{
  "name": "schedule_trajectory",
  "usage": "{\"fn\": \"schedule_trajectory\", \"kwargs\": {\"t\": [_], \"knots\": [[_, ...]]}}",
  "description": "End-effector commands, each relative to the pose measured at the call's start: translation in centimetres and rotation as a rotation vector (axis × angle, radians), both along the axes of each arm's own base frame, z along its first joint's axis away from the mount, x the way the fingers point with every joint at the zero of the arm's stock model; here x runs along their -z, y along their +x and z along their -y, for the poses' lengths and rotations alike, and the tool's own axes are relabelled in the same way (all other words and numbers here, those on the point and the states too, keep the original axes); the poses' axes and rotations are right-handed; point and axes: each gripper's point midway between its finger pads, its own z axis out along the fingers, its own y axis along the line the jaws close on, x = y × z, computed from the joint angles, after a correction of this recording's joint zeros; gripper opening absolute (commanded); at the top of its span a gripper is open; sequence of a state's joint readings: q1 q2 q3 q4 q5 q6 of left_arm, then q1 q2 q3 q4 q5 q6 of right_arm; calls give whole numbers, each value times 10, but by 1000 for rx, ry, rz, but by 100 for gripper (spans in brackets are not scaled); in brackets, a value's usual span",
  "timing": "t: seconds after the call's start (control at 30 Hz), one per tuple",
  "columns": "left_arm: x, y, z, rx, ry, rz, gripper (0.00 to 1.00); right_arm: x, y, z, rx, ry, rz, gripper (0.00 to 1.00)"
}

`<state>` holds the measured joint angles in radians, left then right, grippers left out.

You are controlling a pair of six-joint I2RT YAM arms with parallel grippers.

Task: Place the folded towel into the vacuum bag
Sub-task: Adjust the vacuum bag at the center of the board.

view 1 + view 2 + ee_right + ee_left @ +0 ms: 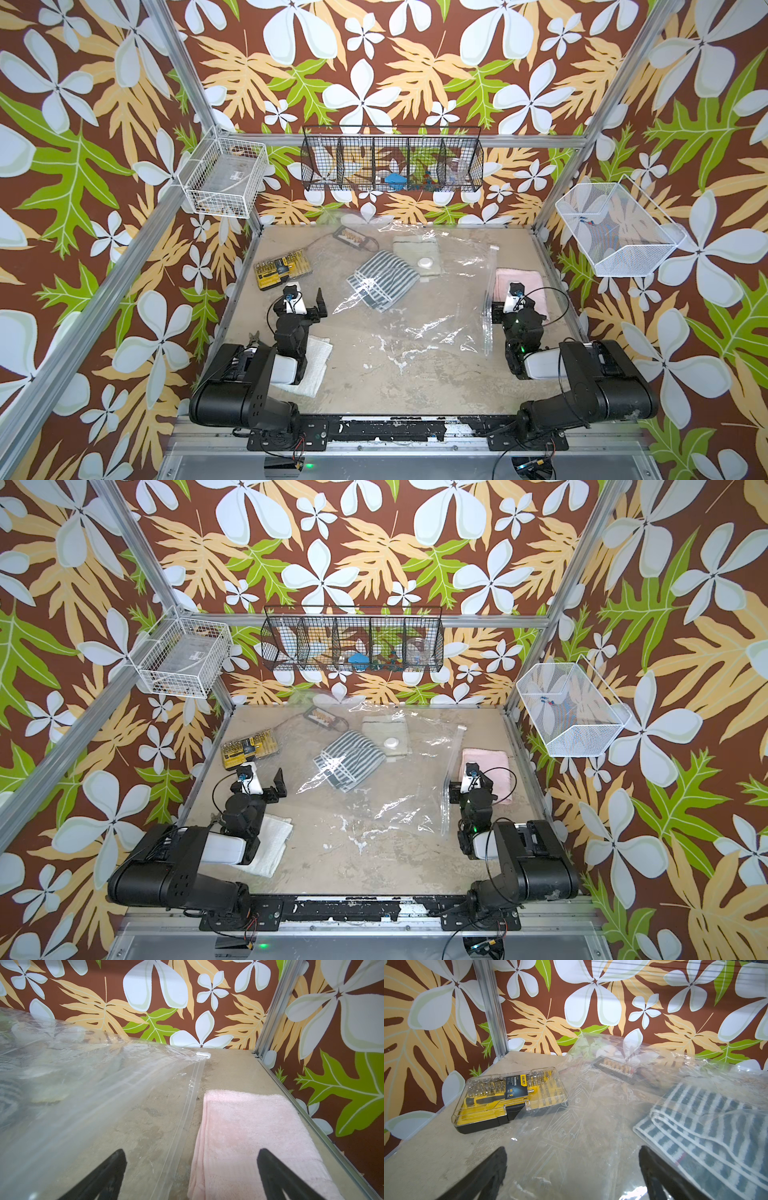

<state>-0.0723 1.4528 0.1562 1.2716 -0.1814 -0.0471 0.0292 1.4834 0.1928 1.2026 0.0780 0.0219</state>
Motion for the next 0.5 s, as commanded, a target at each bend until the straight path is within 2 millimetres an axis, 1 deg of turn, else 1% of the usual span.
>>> {"fn": "schedule_trajectory", "kwargs": {"t": [0.0,0.1,0.27,0.3,0.33,0.37,0.43,0.47], "knots": [[-5,1,0,0,-5,16,100,-8,2,-1,-13,14,34,100],[-4,2,0,0,-5,12,100,-10,0,-1,-61,58,46,100],[-4,1,-1,-3,-7,15,100,-10,0,0,-63,59,49,99],[-5,0,-3,-19,-10,20,100,-10,0,0,-63,59,49,100],[-7,-1,-13,-82,-20,23,100,-12,0,-1,-69,57,55,99],[-11,-3,-21,-130,-39,33,100,-18,2,-1,-68,57,71,99],[-21,-3,-26,-163,-48,26,100,-19,12,-2,-71,64,6,99],[-28,-2,-26,-167,-44,22,100,-22,19,3,-40,88,-45,99]]}}
